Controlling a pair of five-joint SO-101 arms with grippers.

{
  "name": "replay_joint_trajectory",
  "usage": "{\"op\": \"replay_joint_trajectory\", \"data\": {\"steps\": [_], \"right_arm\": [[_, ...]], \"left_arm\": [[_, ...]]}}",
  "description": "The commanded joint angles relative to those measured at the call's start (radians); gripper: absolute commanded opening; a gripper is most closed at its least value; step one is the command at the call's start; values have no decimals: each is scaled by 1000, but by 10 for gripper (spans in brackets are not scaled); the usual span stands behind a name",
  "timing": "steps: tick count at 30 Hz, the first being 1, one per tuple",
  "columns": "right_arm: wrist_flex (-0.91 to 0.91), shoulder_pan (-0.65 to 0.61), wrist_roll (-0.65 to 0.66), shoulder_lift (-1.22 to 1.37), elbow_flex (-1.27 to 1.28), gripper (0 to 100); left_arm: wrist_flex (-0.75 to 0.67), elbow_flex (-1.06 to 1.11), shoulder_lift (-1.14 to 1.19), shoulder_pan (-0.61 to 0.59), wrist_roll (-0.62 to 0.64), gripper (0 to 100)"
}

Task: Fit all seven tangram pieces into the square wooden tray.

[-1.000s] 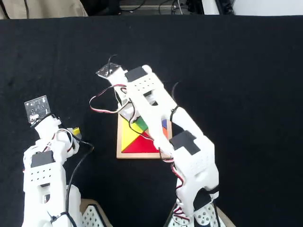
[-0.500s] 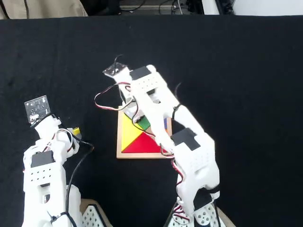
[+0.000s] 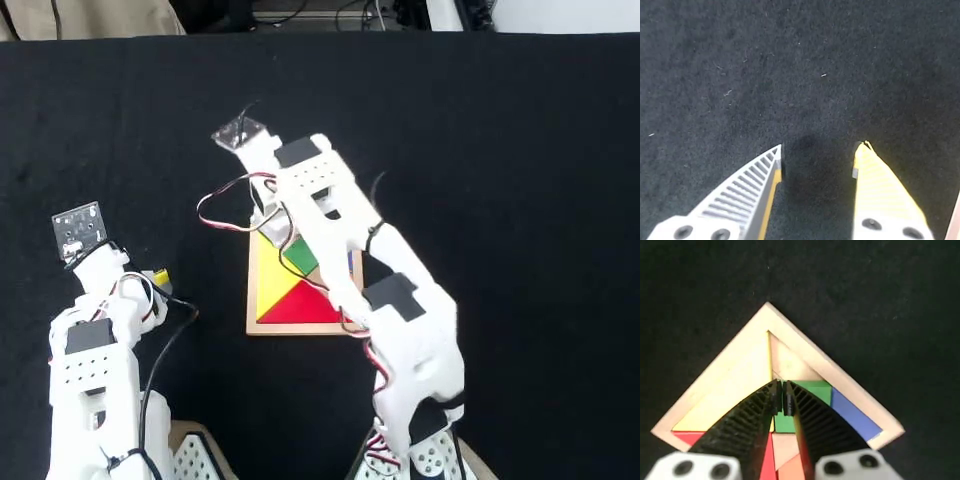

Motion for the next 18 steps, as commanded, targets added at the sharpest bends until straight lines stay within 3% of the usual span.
{"op": "replay_joint_trajectory", "data": {"steps": [1, 9, 18], "right_arm": [[-3, 0, 0, 35, -71, 11], [71, 6, 2, 53, -88, 11], [141, 23, 2, -148, -88, 11]], "left_arm": [[-18, -4, -3, 10, -2, 238], [-18, -4, -3, 10, -2, 238], [-18, -4, -3, 10, -2, 238]]}}
